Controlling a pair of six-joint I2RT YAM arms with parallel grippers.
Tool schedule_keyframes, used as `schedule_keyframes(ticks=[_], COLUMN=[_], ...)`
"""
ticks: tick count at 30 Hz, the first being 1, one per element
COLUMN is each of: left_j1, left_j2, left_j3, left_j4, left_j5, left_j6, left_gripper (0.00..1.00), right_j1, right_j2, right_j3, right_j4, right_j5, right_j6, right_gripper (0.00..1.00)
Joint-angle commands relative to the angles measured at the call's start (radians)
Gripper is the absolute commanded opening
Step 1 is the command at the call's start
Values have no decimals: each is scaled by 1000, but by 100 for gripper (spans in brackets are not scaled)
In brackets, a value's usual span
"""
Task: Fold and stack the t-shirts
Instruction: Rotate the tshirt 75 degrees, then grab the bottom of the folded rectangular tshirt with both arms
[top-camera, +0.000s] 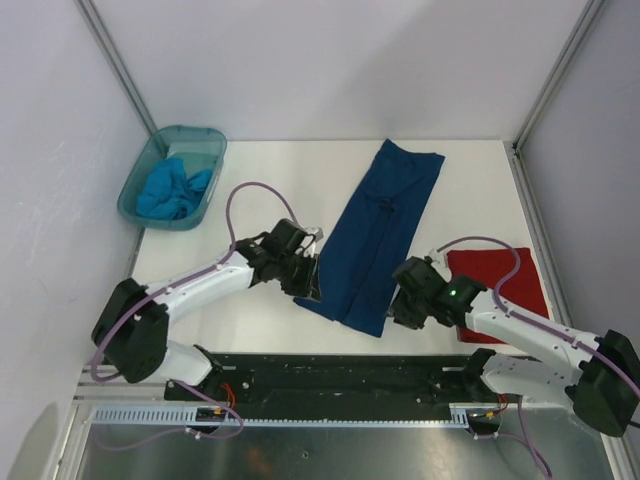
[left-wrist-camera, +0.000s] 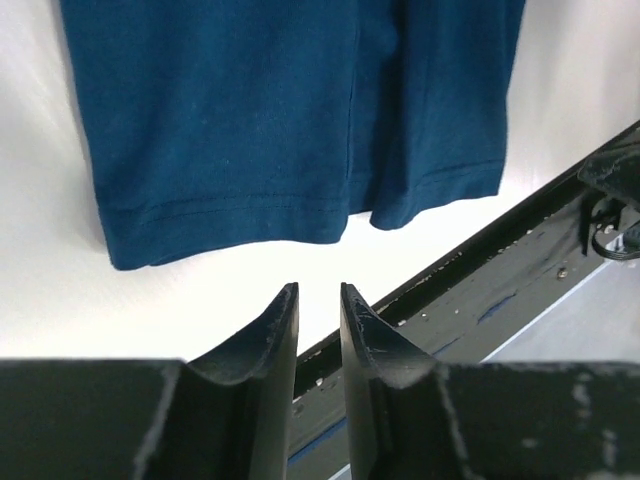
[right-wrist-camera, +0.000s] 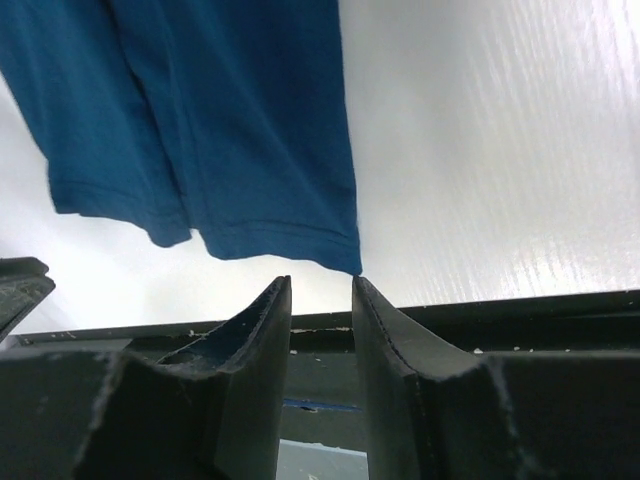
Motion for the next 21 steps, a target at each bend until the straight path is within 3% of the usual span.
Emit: schedule_keyframes(ticks=[1,10,21], left_j1=[-41,-134,-196], left_j2=[66,205,310], left_j3=[51,70,76], left_j4=[30,86,139], left_j5=[21,-1,-11], left_j6=[28,-7,-34], left_gripper=[26,23,22], right_j1=[80,162,171], right_j2=[36,74,106], right_j3=[-41,-127,-169], right_j4=[42,138,195], right_j5=[56,58,66], right_j6=[145,230,237], right_gripper=[35,34,36])
